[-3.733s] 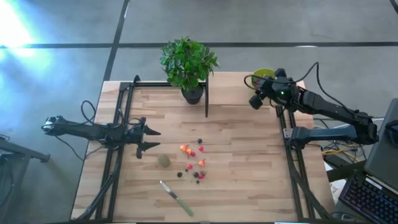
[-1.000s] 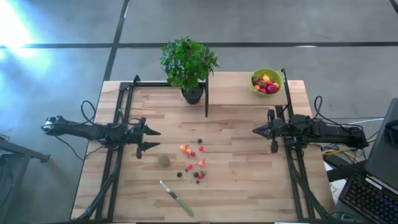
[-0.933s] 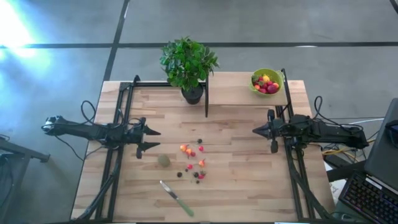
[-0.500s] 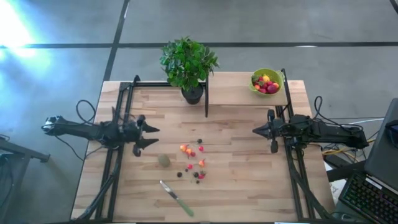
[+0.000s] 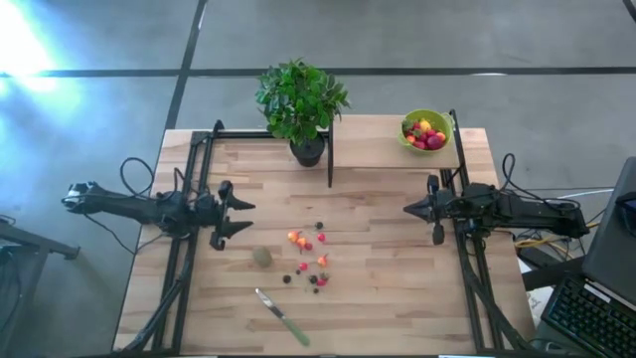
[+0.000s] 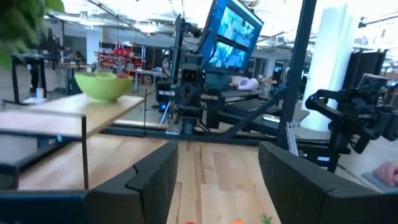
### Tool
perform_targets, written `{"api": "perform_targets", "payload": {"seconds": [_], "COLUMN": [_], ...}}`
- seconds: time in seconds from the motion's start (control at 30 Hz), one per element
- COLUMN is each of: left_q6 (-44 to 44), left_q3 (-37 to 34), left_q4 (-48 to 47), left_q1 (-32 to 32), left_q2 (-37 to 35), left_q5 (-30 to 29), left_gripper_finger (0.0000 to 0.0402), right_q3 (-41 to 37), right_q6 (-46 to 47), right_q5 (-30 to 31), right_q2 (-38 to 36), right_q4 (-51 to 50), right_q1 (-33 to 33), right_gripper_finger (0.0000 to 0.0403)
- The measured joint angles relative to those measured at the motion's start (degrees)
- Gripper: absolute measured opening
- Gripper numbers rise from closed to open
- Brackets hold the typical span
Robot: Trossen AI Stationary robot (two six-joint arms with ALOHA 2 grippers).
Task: Pick & Place Fruit
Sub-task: Put the pear into the green strainer bowl on the shelf
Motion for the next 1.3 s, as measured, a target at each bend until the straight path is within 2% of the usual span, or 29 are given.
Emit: {"api": "perform_targets", "payload": {"seconds": [0.13, 0.37, 0.5, 0.67, 0.9, 1.1, 1.3], "left_q6": [1.1, -1.28, 1.39, 1.96, 5.6, 5.66, 6.9], "left_q3": [4.45, 10.55, 12.25, 16.42, 26.64, 34.25, 37.6], "left_q4": [0.25, 9.35, 10.89, 4.84, -11.55, -23.6, -29.37], "left_q1": [0.0, -0.22, -0.22, -0.22, -0.22, -0.22, -0.2], "left_q2": [5.73, 16.36, 22.69, 31.1, 40.41, 46.76, 51.79], "left_q5": [0.27, 11.25, 12.14, 12.15, 11.63, 8.04, 3.09], "left_gripper_finger": [0.0229, 0.0229, 0.0229, 0.0229, 0.0229, 0.0229, 0.0229], "right_q3": [0.0, 0.0, 0.0, 0.0, 0.0, 0.0, 0.0], "right_q6": [-0.01, -0.01, -0.02, -0.01, -0.02, -0.04, -0.04], "right_q5": [0.0, 0.0, 0.0, 0.0, 0.0, 0.0, 0.0], "right_q2": [0.0, 0.0, 0.0, 0.0, 0.0, -0.09, -0.09], "right_q4": [-0.02, -0.02, -0.02, -0.02, -0.02, -0.01, -0.04], "right_q1": [0.0, 0.0, 0.0, 0.02, 0.02, 0.02, 0.02], "right_gripper_finger": [0.0008, 0.0008, 0.0008, 0.0008, 0.0008, 0.0008, 0.0008]}}
